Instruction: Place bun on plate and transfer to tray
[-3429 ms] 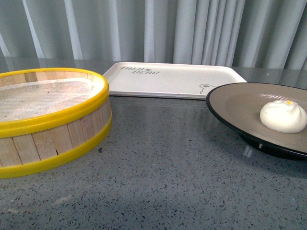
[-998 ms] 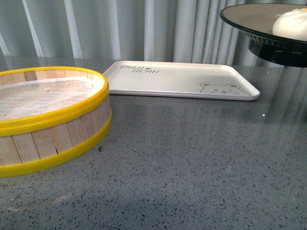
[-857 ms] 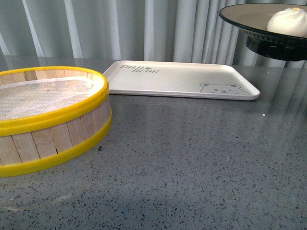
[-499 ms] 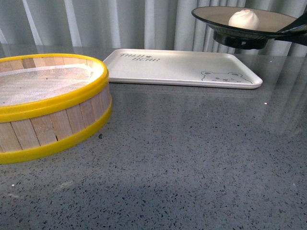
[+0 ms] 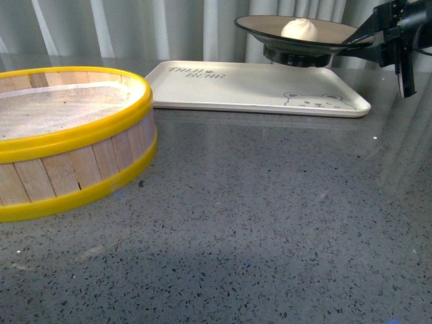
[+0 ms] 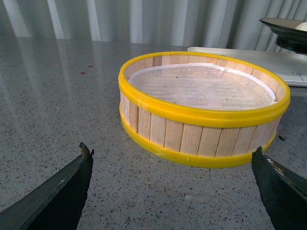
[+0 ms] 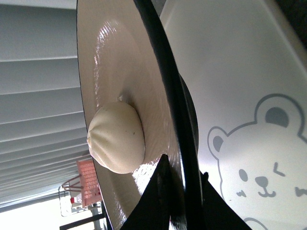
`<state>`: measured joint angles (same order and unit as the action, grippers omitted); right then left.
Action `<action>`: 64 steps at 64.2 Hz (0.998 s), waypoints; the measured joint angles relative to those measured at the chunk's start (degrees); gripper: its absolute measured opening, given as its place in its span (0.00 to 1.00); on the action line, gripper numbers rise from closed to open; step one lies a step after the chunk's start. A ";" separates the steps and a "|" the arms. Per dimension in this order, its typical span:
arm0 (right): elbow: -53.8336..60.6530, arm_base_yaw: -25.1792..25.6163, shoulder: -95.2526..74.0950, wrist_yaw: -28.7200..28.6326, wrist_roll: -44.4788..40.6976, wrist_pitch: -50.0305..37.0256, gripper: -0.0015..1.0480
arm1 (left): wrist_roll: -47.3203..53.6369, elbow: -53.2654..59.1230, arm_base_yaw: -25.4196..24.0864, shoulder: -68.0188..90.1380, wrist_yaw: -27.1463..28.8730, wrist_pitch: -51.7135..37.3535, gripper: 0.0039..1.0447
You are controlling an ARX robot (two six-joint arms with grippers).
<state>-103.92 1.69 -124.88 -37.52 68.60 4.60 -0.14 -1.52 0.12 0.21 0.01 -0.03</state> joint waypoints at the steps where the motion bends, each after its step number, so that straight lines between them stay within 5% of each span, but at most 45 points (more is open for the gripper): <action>1: -0.26 -0.13 -0.15 0.00 0.00 0.11 0.03 | 0.00 0.00 0.00 0.00 0.00 0.00 0.94; 56: -0.13 -1.46 -3.98 2.69 -1.92 0.94 0.03 | 0.00 0.00 0.00 0.00 0.00 0.00 0.94; 64: 0.57 -1.36 -3.54 3.02 -1.92 0.76 0.20 | 0.00 0.00 0.00 0.00 0.00 0.00 0.94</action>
<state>-103.35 0.34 -128.42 -34.50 66.67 5.37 -0.14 -1.52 0.12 0.21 0.01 -0.03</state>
